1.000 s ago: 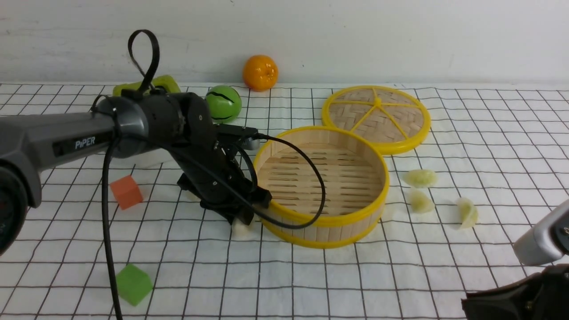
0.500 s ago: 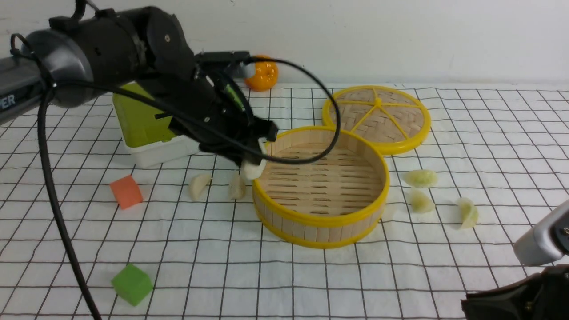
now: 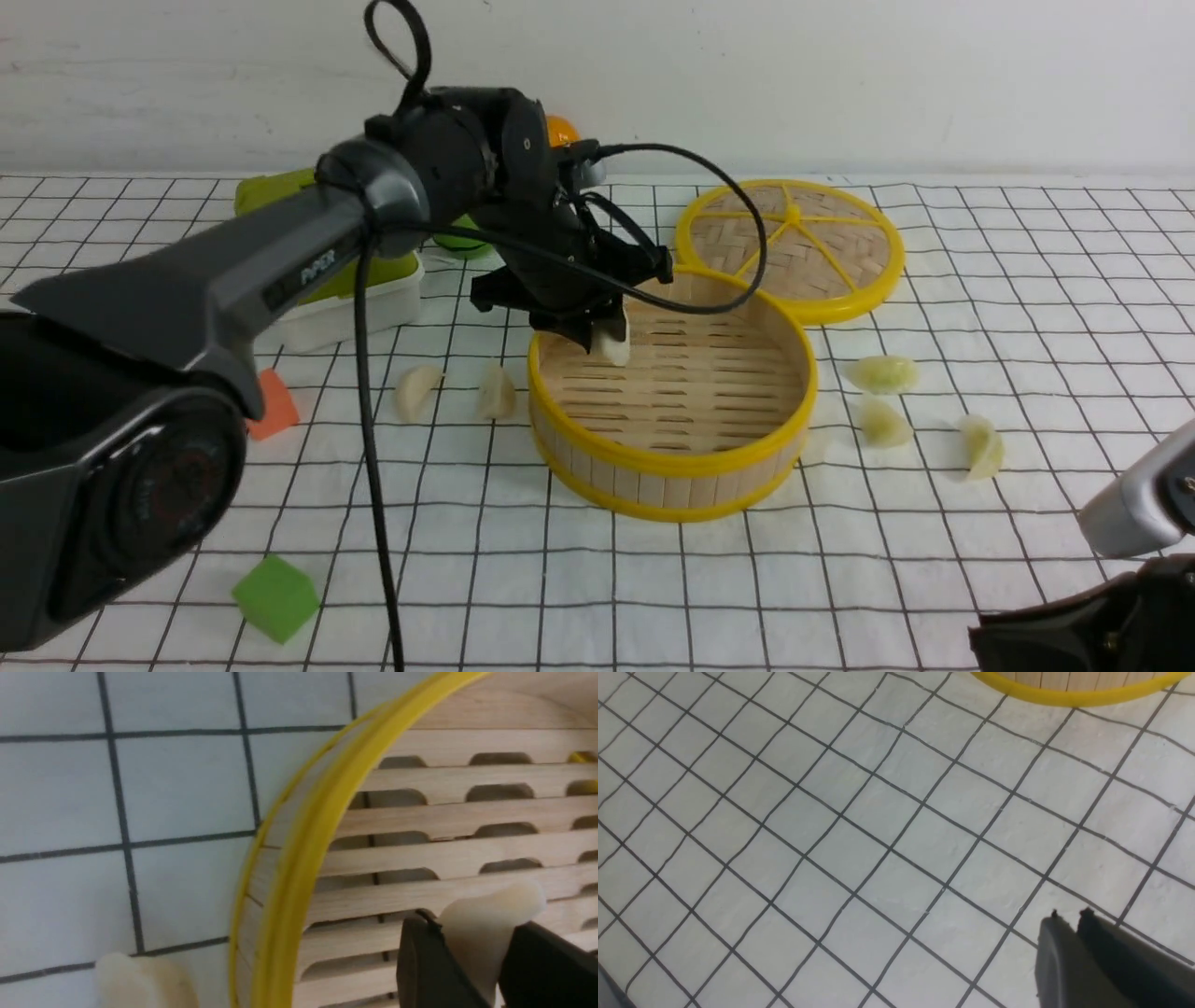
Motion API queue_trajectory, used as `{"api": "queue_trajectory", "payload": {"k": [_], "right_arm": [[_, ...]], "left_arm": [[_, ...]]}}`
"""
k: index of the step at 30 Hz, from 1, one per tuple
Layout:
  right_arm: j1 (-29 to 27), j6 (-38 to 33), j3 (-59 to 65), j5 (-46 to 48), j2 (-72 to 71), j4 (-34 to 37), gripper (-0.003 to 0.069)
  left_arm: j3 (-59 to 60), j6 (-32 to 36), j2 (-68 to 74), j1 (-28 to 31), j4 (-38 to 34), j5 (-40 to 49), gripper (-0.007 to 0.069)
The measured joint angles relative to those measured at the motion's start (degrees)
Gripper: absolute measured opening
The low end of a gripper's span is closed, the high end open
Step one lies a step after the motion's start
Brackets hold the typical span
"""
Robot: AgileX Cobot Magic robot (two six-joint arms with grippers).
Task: Put the dumplings into the steamer on the table with the white tablecloth.
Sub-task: 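Place the dumpling into the bamboo steamer basket with the left gripper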
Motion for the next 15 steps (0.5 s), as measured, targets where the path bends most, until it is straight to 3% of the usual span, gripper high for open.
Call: {"api": "queue_trajectory", "payload": {"k": [6,10,15], "right_arm": [[0.0,0.0,0.0,-0.1,0.0,0.0,0.0052],[0.0,0.0,0.0,-0.2,0.0,0.0,0.0056],[0.0,0.0,0.0,-0.2,0.0,0.0,0.0059]], "left_arm": [[-0.4,0.3,1.2,-0.1,0.8,0.0,0.0202],[-0.6,5.8,1.2,-0.5,0.8,1.0,0.031],[-2.6,6.0,1.1,-1.1,1.6,6.5,0.0402]]}}
